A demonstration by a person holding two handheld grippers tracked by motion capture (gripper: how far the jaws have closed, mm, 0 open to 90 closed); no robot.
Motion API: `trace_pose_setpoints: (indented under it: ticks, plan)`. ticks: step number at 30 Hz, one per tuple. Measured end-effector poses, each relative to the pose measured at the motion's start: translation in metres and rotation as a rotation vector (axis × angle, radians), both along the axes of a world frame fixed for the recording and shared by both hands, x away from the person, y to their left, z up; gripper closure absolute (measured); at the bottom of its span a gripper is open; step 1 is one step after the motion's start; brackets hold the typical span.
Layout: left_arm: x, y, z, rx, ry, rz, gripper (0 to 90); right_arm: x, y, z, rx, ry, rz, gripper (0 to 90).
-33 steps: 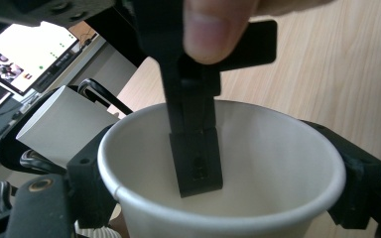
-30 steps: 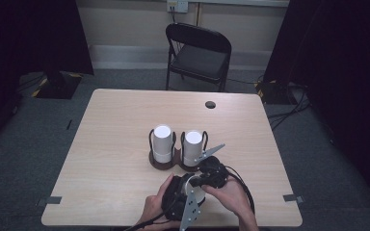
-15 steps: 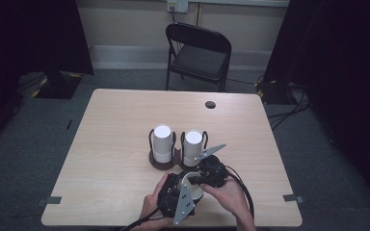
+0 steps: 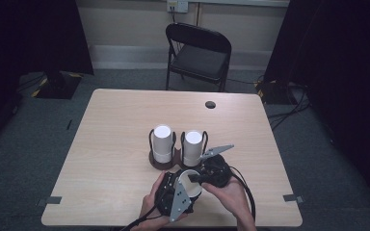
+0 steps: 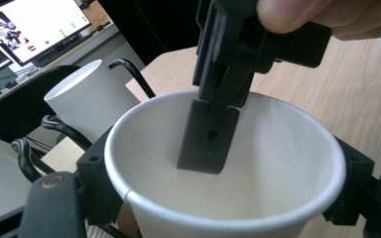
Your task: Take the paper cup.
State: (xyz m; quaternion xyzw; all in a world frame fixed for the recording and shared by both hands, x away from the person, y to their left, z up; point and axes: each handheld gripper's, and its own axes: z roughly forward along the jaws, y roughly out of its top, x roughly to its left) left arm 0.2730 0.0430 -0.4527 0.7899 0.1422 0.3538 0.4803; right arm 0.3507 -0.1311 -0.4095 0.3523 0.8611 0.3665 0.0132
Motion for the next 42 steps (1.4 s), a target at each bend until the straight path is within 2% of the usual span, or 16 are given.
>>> trace_pose_setpoints:
  ticks: [3,5,7,10,11,12,14,17,24,29,32,34,37,40,42]
  plan:
    - [0.001,0.001,-0.002,-0.036,0.022,0.008,22.6,-0.001,-0.002,0.001,0.006,-0.014,-0.013,69.0]
    - [0.002,0.004,-0.002,-0.028,0.021,0.013,22.5,-0.002,-0.003,0.001,0.014,-0.027,-0.02,66.2]
    - [0.003,0.005,-0.002,-0.055,0.034,0.014,22.5,-0.003,-0.004,0.002,0.024,-0.039,-0.032,63.8]
    - [0.005,0.009,-0.002,-0.05,0.036,0.027,22.4,-0.005,-0.005,0.004,0.042,-0.062,-0.042,61.1]
    - [0.006,0.011,-0.003,-0.072,0.046,0.033,22.4,-0.006,-0.006,0.004,0.046,-0.067,-0.048,59.7]
    - [0.006,0.013,-0.002,-0.06,0.047,0.045,22.2,-0.007,-0.007,0.005,0.063,-0.08,-0.049,58.5]
    - [0.006,0.016,-0.001,-0.062,0.051,0.056,22.1,-0.008,-0.009,0.005,0.097,-0.092,-0.051,57.6]
    - [0.008,0.021,-0.002,-0.123,0.079,0.057,22.2,-0.01,-0.012,0.004,0.151,-0.124,-0.058,55.1]
    - [0.015,0.03,-0.003,-0.152,0.111,0.083,22.3,-0.014,-0.014,0.001,0.207,-0.227,-0.07,47.2]
    - [0.021,0.041,-0.003,-0.194,0.146,0.105,22.3,-0.015,-0.023,-0.002,0.27,-0.302,-0.139,42.5]
    - [0.023,0.049,-0.004,-0.234,0.162,0.118,22.3,-0.016,-0.031,-0.006,0.292,-0.325,-0.171,39.7]
    - [0.023,0.054,-0.003,-0.243,0.168,0.115,22.3,-0.017,-0.036,-0.008,0.299,-0.349,-0.196,38.7]
    - [0.025,0.059,-0.003,-0.25,0.169,0.131,22.3,-0.018,-0.042,-0.013,0.321,-0.338,-0.227,37.3]
    - [0.026,0.064,-0.001,-0.264,0.164,0.135,22.3,-0.02,-0.047,-0.018,0.32,-0.37,-0.254,35.6]
    - [0.026,0.068,0.001,-0.257,0.162,0.136,22.4,-0.022,-0.051,-0.022,0.322,-0.397,-0.282,33.3]
